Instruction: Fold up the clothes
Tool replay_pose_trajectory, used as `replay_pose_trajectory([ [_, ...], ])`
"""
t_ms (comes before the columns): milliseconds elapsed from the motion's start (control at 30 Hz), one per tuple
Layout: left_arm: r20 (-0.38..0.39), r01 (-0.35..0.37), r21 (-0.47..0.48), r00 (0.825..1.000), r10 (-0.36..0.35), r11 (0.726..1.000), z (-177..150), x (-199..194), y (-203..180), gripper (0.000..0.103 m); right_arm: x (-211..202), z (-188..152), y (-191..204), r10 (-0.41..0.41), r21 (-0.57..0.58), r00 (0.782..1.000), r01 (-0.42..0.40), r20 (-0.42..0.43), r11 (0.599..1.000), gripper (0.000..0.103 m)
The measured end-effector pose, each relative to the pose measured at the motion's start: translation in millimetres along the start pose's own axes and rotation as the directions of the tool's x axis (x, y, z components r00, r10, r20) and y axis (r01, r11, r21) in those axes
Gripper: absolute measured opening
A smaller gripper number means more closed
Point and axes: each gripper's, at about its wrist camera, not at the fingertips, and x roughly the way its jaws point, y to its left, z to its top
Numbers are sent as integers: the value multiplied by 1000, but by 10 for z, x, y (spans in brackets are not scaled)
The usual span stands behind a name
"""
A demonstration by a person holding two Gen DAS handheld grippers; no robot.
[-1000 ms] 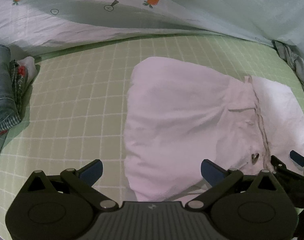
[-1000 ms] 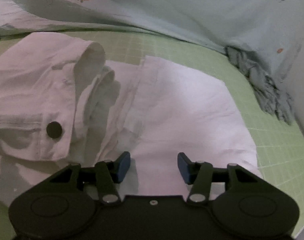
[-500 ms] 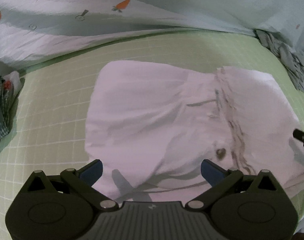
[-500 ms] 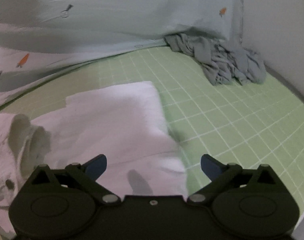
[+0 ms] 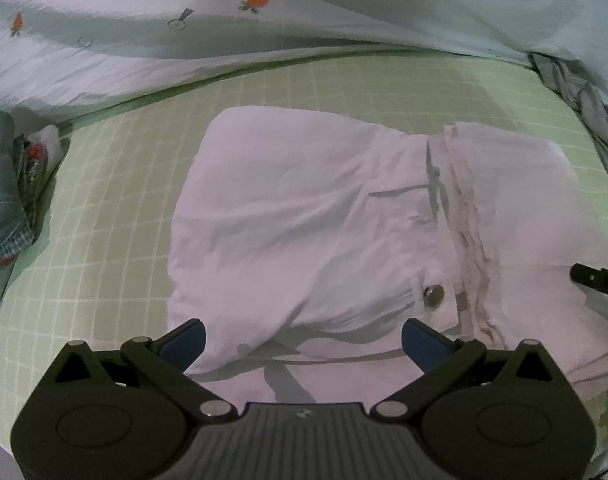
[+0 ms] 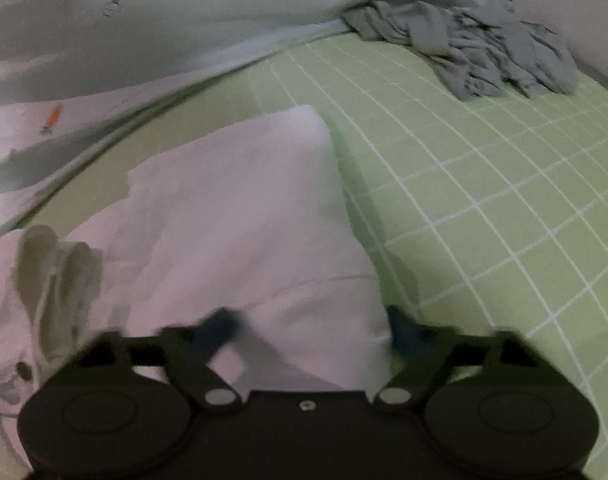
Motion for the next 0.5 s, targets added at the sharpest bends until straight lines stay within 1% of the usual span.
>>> replay_pose_trajectory([
  [33,-3,-4,-7,1000,4,1000,-1,6,0,103,-4,7,3,0,7,1000,0,-4,1000,61],
  [67,-7,-6,-12,1000,6,1000,3,18,8,103,-21,16,9,0,9,1000,0,-4,1000,48],
  [100,-9,-8,-18,1000,8,1000,6,28,14,103,-38,25,16,1,11,1000,-1,-2,1000,42],
  [133,-10,-9,-23,1000,9,1000,9,34,19,103,-72,37,23,9,13,1000,-9,4,1000,30],
  [167,-9,-9,-28,1000,9,1000,14,38,29,103,-118,50,28,22,22,1000,-23,17,999,20],
  [200,-8,-8,-32,1000,8,999,16,38,42,103,-164,64,33,36,31,999,-37,31,999,14],
  [267,-5,-6,-43,1000,6,999,22,43,75,103,-313,101,113,55,2,996,-55,75,998,10],
  [333,-2,-4,-53,1000,4,999,23,51,126,103,-464,160,322,63,-89,990,-52,123,995,10],
  [367,-1,-3,-58,1000,3,998,22,54,155,103,-537,185,469,85,-137,986,-65,145,988,9],
  [433,1,-1,-70,1000,1,998,15,61,230,103,-683,233,764,132,-232,974,-87,187,969,9],
  [500,2,-1,-85,1000,1,996,9,67,328,103,-776,258,1120,195,-322,959,-122,207,939,9],
])
